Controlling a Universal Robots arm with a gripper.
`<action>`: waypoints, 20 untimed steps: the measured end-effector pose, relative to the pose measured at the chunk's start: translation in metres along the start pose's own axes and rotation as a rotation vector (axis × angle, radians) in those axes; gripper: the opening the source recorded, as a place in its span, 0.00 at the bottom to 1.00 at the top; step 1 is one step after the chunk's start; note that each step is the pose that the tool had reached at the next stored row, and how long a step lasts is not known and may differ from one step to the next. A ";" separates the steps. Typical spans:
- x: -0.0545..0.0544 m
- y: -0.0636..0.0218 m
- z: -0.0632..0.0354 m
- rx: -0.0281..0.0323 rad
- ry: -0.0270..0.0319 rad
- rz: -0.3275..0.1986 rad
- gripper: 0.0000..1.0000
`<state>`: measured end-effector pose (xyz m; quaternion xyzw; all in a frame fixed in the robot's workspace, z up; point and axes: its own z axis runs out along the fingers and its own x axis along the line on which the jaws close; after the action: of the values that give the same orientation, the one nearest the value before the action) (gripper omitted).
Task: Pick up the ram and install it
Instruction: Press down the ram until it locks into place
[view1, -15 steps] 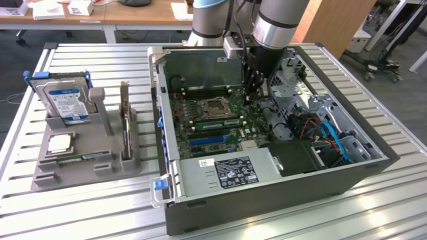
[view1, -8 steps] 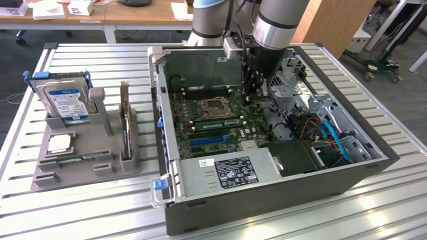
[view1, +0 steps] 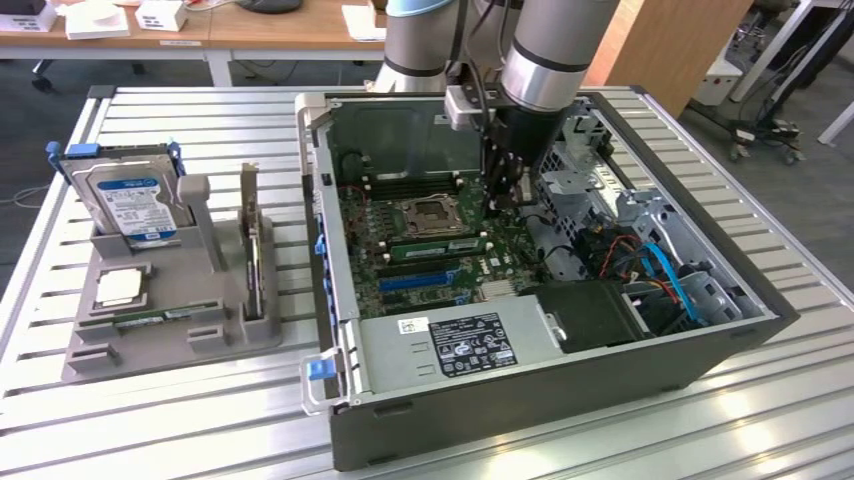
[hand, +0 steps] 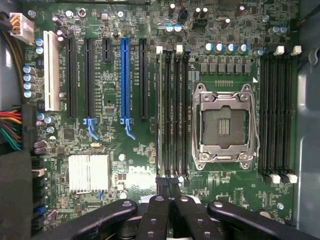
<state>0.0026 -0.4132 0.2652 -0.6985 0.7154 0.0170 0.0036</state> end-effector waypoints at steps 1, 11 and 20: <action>0.000 0.0000 0.0008 0.0000 0.0000 0.000 0.10; 0.000 -0.0003 0.0129 0.0001 -0.0001 0.000 0.10; 0.001 -0.0004 0.0221 0.0000 -0.0003 0.000 0.10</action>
<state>0.0026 -0.4132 0.2431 -0.6985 0.7154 0.0171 0.0037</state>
